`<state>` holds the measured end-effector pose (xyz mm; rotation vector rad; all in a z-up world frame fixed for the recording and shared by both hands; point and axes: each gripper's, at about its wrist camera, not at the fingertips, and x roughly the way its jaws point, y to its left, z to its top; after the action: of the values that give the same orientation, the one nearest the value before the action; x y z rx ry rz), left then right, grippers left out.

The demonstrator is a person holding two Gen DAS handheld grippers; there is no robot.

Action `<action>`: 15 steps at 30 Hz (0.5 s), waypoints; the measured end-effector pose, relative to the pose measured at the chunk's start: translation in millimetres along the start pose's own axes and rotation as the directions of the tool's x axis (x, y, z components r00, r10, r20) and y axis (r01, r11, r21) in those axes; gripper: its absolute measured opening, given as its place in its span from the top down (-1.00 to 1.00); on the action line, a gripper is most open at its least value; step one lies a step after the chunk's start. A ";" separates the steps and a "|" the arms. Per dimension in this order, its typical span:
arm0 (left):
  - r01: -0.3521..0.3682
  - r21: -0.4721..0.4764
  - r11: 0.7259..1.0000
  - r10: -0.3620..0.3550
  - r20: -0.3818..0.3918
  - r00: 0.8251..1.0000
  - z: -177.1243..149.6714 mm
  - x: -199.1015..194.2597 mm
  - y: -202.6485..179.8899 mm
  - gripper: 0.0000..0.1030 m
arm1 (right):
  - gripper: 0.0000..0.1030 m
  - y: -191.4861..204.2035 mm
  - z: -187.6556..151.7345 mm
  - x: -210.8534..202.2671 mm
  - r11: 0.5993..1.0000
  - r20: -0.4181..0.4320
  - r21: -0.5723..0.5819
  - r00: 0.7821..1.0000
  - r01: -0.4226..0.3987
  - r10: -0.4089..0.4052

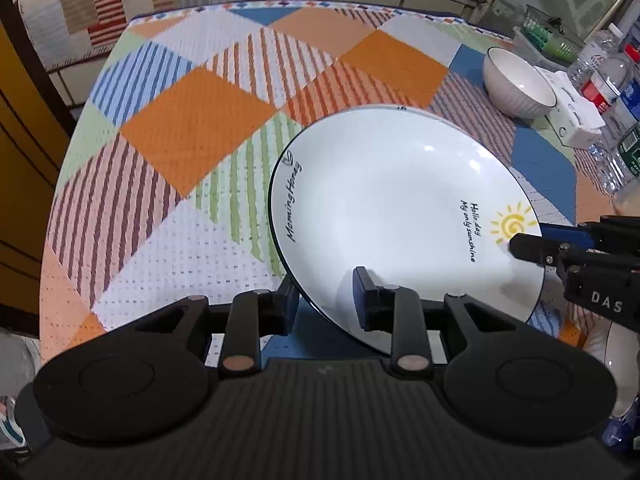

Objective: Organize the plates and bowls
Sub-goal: 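Carry the white sun-print plate onto the Lovely Bear plate and release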

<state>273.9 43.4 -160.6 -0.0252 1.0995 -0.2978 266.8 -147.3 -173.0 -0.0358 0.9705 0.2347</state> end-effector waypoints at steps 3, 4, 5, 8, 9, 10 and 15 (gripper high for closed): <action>-0.013 0.012 1.000 0.013 0.007 1.000 -2.1 3.8 -2.7 0.47 | 0.49 0.9 2.9 4.0 0.999 -0.006 -0.018 0.999 0.045 -0.045; -0.019 0.012 1.000 0.018 0.008 1.000 -2.3 3.5 -3.7 0.47 | 0.49 1.6 3.2 4.7 0.998 -0.004 -0.028 0.998 0.058 -0.058; -0.023 0.011 1.000 0.023 0.008 1.000 -2.5 2.7 -4.4 0.47 | 0.49 1.5 3.7 4.7 0.997 -0.005 -0.027 0.998 0.066 -0.066; -0.036 0.014 0.999 0.036 0.019 0.999 -2.6 -6.3 -6.9 0.49 | 0.49 -2.5 3.8 -2.9 0.999 0.009 -0.003 0.999 0.051 -0.051; -0.042 0.016 0.999 0.041 0.020 0.999 -2.2 -9.5 -6.9 0.49 | 0.49 -5.2 3.8 -9.2 0.999 0.029 0.013 0.999 0.036 -0.037; -0.048 0.016 0.999 0.048 0.023 0.999 -1.7 -13.5 -7.5 0.47 | 0.49 -5.0 3.9 -14.6 0.999 0.045 0.022 0.999 0.027 -0.028; -0.031 0.016 0.999 0.030 0.059 0.998 -1.9 -43.8 -15.6 0.22 | 0.49 -1.0 4.1 -46.4 1.000 0.105 0.022 0.994 -0.015 0.013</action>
<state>250.3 39.6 -120.7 -0.0024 1.0383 -0.2773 245.3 -156.1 -132.7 0.0039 0.8687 0.2360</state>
